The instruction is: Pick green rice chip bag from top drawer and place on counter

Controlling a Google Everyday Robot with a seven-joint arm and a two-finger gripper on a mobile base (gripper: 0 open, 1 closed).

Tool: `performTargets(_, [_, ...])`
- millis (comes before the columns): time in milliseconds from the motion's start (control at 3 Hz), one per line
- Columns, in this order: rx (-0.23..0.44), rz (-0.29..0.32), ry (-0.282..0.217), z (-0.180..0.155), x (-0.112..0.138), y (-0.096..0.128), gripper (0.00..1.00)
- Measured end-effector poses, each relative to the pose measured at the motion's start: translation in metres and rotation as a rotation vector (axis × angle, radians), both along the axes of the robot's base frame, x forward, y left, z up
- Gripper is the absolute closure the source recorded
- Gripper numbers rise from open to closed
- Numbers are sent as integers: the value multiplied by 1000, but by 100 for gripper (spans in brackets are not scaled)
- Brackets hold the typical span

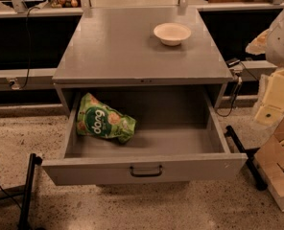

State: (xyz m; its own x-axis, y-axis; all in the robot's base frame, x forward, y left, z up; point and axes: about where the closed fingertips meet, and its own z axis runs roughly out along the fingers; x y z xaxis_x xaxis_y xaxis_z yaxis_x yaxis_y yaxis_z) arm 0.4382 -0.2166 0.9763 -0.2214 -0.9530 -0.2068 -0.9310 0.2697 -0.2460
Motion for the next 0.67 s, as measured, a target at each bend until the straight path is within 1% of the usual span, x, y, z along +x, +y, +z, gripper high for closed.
performTargets(333, [0, 0, 0, 0, 0, 0, 0])
performTargets(667, [7, 27, 0, 0, 5, 9, 0])
